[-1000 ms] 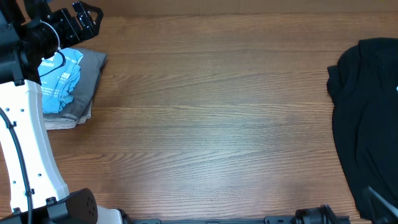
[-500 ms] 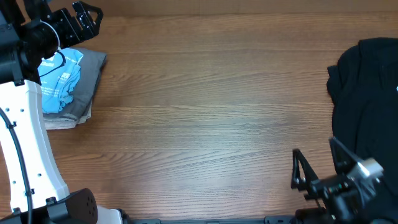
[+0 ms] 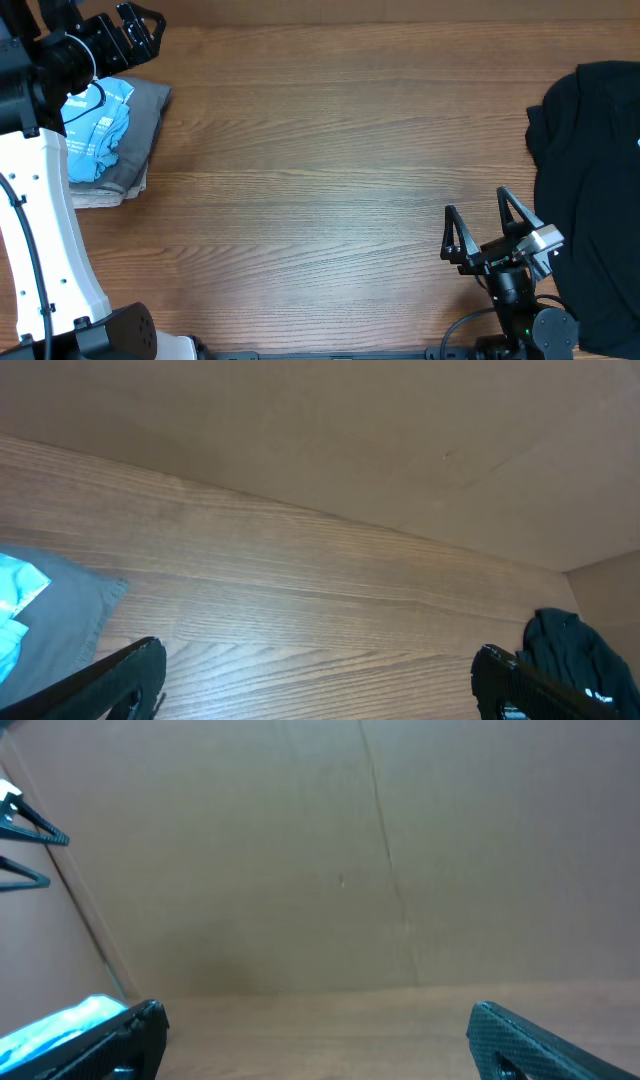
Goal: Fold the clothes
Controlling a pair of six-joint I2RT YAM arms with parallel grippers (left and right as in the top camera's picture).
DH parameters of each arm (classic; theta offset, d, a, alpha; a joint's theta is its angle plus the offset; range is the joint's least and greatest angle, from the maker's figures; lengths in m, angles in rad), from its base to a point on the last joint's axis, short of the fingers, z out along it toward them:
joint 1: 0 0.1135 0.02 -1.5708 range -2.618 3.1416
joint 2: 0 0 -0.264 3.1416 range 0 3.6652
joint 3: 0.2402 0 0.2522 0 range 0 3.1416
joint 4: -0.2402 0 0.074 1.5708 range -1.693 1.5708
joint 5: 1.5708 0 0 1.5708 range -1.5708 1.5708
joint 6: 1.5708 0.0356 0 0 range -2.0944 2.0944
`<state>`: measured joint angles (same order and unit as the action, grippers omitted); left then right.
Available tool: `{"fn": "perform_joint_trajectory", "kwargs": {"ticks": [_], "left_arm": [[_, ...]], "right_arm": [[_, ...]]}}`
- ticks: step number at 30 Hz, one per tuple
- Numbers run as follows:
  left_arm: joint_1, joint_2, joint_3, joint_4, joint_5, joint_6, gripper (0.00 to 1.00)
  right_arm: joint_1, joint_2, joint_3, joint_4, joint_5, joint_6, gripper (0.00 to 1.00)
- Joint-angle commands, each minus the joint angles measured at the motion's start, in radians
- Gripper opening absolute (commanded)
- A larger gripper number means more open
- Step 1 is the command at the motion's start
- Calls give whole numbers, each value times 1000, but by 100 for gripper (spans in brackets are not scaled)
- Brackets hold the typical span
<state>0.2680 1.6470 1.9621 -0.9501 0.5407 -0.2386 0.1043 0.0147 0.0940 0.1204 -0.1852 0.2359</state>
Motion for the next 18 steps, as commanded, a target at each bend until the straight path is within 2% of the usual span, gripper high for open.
{"fn": "perform_joint_trajectory", "kwargs": {"ticks": [1,6,18], "left_arm": [[-2,9,-2,5,-2,-12,100],[-2,9,-2,5,-2,-12,100],[-2,9,-2,5,-2,-11,100]], "right_arm": [[-5,-11,-48,48,23,3,100],[-5,-11,-88,81,55,3,100],[-19,-11,-86,-64,142,4,100]]}}
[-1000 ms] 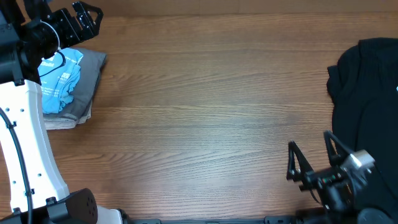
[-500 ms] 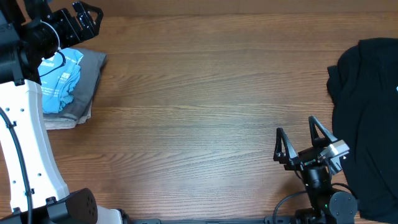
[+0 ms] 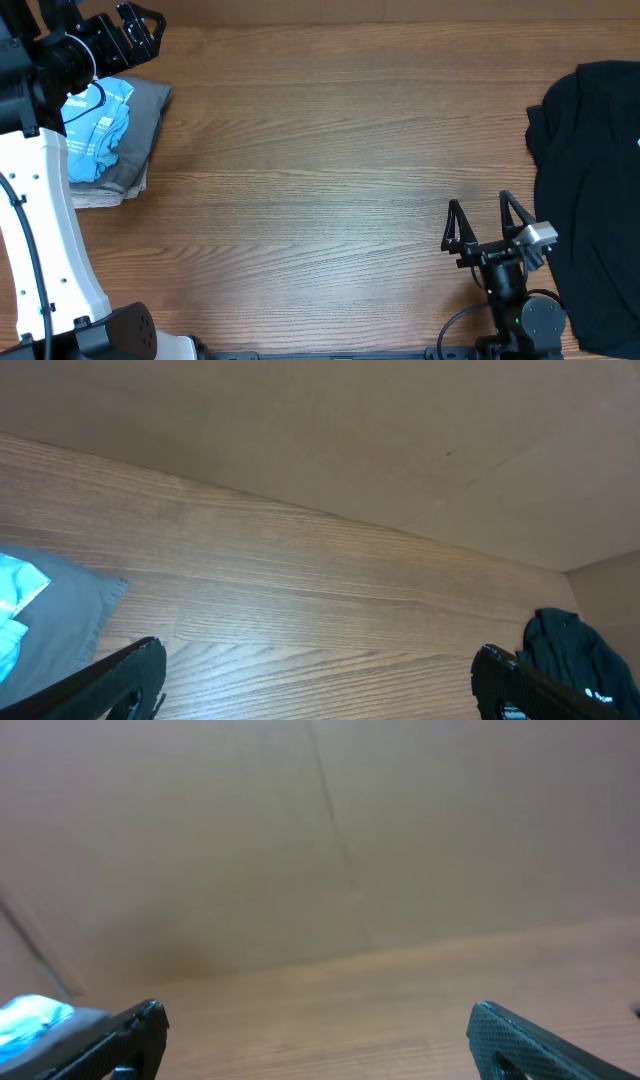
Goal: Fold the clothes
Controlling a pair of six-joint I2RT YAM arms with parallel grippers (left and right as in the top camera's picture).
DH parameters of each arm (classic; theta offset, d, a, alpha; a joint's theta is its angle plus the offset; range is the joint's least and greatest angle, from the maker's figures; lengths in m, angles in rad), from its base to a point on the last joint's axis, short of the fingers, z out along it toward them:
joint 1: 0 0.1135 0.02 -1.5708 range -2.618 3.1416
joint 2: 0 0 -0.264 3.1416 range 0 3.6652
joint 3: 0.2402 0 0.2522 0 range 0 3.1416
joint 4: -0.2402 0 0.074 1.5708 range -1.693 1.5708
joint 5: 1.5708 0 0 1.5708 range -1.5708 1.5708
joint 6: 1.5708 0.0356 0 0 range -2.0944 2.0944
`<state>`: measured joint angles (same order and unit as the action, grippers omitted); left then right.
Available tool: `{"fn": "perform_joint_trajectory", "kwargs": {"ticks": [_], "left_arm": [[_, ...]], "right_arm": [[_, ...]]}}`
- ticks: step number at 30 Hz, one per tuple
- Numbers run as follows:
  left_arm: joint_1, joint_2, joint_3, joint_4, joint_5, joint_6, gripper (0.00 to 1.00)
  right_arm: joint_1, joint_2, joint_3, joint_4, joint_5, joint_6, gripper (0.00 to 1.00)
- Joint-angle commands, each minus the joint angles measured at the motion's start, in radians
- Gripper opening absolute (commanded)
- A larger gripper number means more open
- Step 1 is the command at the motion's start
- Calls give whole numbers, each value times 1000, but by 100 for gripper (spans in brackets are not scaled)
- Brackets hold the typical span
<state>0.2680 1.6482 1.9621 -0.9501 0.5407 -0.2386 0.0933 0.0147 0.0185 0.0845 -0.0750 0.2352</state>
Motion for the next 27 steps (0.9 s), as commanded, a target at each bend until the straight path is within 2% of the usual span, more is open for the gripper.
{"fn": "perform_joint_trajectory", "kwargs": {"ticks": [1,6,11,14,25,27], "left_arm": [[-2,8,-2,5,-2,-12,100],[-2,8,-2,5,-2,-12,100],[-2,8,-2,5,-2,-12,100],[-2,8,-2,5,-2,-11,100],[-2,10,-2,5,-2,-11,100],[-2,10,-2,5,-2,-11,100]], "right_arm": [[-9,-11,-11,-47,33,5,100],[-9,-11,-11,-171,44,4,100],[-11,-12,-11,-167,44,-13,100],[-10,-12,-11,-166,28,-87,100],[-10,-12,-11,-166,31,-88,100],[-10,-12,-11,-166,37,-125,100]]}}
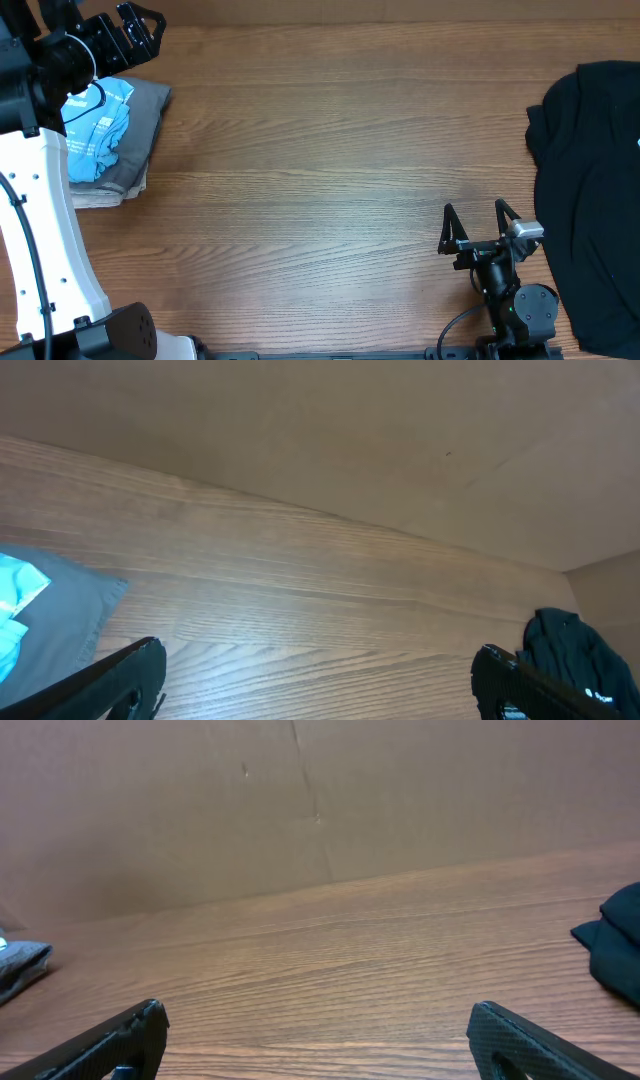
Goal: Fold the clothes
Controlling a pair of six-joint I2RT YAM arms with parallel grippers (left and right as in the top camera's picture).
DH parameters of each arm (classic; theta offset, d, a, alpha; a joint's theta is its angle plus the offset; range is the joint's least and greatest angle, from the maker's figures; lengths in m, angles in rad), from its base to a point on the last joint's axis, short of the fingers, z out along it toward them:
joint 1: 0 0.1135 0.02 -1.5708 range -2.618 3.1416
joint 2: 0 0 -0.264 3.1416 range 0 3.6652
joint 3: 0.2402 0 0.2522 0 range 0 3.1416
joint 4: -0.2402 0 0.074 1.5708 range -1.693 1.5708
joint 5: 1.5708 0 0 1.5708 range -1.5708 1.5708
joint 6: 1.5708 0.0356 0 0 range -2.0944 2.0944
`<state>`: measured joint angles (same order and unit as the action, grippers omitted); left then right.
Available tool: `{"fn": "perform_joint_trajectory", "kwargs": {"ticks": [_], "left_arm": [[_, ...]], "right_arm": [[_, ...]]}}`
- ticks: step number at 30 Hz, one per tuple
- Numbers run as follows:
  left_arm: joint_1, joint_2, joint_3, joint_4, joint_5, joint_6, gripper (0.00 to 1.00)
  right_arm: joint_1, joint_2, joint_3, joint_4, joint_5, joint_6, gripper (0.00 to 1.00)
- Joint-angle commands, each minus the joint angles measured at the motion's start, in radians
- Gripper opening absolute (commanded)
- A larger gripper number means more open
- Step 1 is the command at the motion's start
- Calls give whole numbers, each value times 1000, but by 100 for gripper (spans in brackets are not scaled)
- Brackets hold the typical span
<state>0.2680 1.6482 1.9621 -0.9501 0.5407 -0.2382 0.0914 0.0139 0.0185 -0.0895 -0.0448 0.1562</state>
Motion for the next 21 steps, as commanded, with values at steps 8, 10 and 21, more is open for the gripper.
{"fn": "perform_joint_trajectory", "kwargs": {"ticks": [8,10,21], "left_arm": [[-2,10,-2,5,-2,-12,100],[-2,10,-2,4,-2,-12,100],[-2,11,-2,5,-2,-12,100]], "right_arm": [[-8,-11,-11,7,10,-243,100],[-8,-11,-11,8,10,-239,100],[-8,-11,-11,8,10,-232,100]]}}
